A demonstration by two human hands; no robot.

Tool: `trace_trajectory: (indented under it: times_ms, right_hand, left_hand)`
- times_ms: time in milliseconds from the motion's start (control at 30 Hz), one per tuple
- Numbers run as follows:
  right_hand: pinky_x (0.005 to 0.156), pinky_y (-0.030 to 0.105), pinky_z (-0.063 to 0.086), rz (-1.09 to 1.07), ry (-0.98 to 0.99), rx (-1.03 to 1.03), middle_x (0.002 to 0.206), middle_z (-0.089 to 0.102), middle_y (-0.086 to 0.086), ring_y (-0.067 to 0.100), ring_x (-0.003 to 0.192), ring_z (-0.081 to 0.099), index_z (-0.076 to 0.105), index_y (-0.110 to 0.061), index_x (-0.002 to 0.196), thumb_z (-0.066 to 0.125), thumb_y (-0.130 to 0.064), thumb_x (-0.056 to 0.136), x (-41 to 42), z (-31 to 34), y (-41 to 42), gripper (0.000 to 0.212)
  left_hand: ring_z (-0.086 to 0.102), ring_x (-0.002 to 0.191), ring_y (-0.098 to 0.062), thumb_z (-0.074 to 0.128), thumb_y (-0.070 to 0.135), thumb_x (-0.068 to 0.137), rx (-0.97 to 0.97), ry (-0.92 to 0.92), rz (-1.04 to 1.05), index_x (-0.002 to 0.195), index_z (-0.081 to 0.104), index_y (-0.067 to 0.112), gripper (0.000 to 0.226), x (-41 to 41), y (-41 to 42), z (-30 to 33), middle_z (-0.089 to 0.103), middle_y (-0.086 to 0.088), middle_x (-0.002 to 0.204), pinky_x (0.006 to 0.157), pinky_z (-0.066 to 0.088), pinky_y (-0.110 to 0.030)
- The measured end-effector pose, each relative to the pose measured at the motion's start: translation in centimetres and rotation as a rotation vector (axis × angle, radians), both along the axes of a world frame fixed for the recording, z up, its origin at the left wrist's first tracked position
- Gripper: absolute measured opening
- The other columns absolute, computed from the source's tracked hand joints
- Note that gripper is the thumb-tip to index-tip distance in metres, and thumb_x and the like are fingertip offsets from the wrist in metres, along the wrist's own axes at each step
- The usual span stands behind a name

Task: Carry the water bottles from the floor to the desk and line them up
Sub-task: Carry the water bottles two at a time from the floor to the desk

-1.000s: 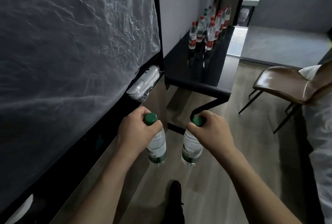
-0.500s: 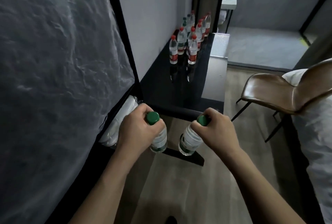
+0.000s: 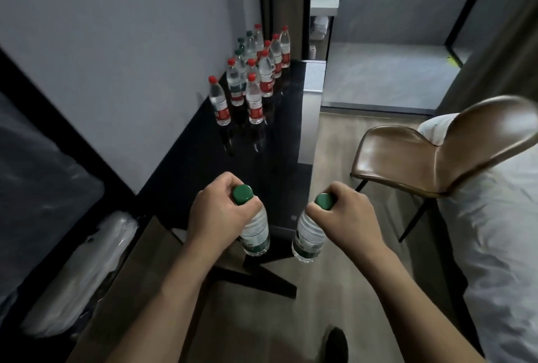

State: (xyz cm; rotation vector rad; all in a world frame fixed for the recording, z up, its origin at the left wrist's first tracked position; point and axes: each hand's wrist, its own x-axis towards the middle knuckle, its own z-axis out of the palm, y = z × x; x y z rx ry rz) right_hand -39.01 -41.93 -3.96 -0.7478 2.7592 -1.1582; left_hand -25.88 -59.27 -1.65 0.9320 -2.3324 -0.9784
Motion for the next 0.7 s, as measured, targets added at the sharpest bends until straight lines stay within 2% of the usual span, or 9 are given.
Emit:
trace_trajectory:
  times_ms: [67, 233, 433, 567, 700]
  right_hand:
    - [0.049, 0.026, 0.036, -0.002, 0.014, 0.005, 0.058, 0.055, -0.009, 0.007, 0.058, 0.053, 0.049, -0.024, 0.065, 0.057, -0.049, 0.06, -4.1, 0.2, 0.9, 0.027]
    - [0.053, 0.033, 0.044, 0.029, 0.052, 0.015, 0.059, 0.055, -0.007, 0.015, 0.059, 0.054, 0.051, -0.021, 0.067, 0.059, -0.046, 0.062, -13.2, 1.3, 2.7, 0.027]
    - [0.052, 0.03, 0.041, 0.025, 0.055, 0.017, 0.058, 0.054, -0.006, 0.015, 0.059, 0.053, 0.051, -0.019, 0.066, 0.062, -0.042, 0.064, -20.9, 1.0, 3.8, 0.025]
    - [0.048, 0.024, 0.036, 0.022, 0.036, 0.002, 0.057, 0.054, -0.005, 0.01, 0.057, 0.051, 0.051, -0.019, 0.064, 0.064, -0.039, 0.064, -26.1, 0.7, 2.2, 0.024]
    - [0.05, 0.026, 0.037, 0.058, -0.004, 0.028, 0.058, 0.055, -0.005, 0.011, 0.058, 0.053, 0.051, -0.019, 0.064, 0.063, -0.04, 0.065, -30.9, -0.5, -0.3, 0.024]
  left_hand:
    - [0.059, 0.056, -0.006, 0.072, 0.037, 0.07, -0.012, 0.009, -0.016, 0.072, 0.056, 0.029, 0.019, -4.3, 1.0, 0.2, 0.062, 0.011, 0.063, 0.053, 0.053, -0.033]
    - [0.058, 0.054, -0.006, 0.074, 0.038, 0.071, -0.031, 0.055, -0.001, 0.071, 0.056, 0.028, 0.021, -12.8, 2.3, 0.7, 0.061, 0.009, 0.063, 0.047, 0.045, -0.02]
    - [0.057, 0.054, -0.008, 0.077, 0.036, 0.07, 0.003, 0.021, 0.017, 0.071, 0.057, 0.027, 0.022, -20.1, 3.2, 0.9, 0.062, 0.006, 0.063, 0.051, 0.05, -0.029]
    - [0.058, 0.055, -0.011, 0.078, 0.034, 0.069, 0.022, 0.007, 0.024, 0.072, 0.058, 0.026, 0.022, -25.0, 1.9, 0.9, 0.062, 0.005, 0.063, 0.054, 0.051, -0.032]
    - [0.06, 0.058, -0.016, 0.078, 0.032, 0.071, 0.06, -0.016, 0.038, 0.073, 0.058, 0.025, 0.021, -29.6, -0.3, -0.7, 0.063, 0.003, 0.064, 0.057, 0.054, -0.038]
